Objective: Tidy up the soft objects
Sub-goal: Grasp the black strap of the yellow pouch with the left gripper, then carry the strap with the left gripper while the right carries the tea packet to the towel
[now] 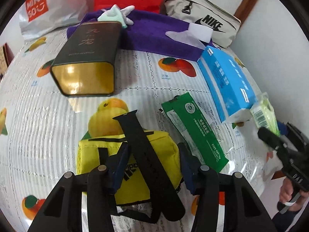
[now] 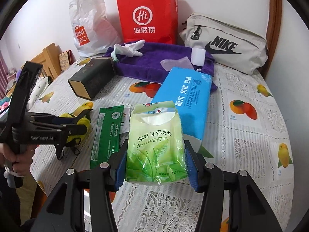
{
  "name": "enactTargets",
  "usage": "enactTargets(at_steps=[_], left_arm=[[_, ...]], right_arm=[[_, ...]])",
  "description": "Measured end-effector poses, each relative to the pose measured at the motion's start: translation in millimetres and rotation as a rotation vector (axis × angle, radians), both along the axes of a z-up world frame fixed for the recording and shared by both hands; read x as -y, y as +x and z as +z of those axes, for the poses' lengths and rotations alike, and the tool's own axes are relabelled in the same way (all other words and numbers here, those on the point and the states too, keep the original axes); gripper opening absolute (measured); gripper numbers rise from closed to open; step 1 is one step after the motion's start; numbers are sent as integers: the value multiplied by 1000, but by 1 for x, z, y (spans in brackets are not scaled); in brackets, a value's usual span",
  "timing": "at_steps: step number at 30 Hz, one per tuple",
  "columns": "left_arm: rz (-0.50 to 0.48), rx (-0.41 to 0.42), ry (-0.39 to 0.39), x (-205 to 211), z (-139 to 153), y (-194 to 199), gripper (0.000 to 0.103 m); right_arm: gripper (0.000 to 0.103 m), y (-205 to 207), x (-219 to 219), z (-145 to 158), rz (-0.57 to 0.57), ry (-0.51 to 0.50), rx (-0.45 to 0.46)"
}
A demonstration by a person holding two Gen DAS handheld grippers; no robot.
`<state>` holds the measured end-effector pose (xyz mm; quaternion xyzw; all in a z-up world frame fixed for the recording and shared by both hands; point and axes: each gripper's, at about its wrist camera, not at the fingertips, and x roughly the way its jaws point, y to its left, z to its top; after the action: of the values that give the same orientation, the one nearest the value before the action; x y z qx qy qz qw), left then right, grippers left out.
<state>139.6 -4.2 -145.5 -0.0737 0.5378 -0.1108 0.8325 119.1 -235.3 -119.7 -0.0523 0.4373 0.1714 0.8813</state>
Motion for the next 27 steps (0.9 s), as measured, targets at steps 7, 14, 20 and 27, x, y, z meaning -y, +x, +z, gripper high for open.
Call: enactTargets(at_steps=[7, 14, 20, 27], left_arm=[[25, -37, -72, -12, 4, -14, 59], [73, -32, -92, -28, 5, -17, 48], [39, -40, -33, -16, 0, -11, 32], [39, -35, -16, -14, -3, -7, 21]], right_arm=[[52, 5, 0, -3, 8, 7, -11], [52, 6, -1, -1, 13, 10, -10], [52, 7, -3, -2, 20, 0, -11], [52, 7, -2, 0, 17, -9, -12]])
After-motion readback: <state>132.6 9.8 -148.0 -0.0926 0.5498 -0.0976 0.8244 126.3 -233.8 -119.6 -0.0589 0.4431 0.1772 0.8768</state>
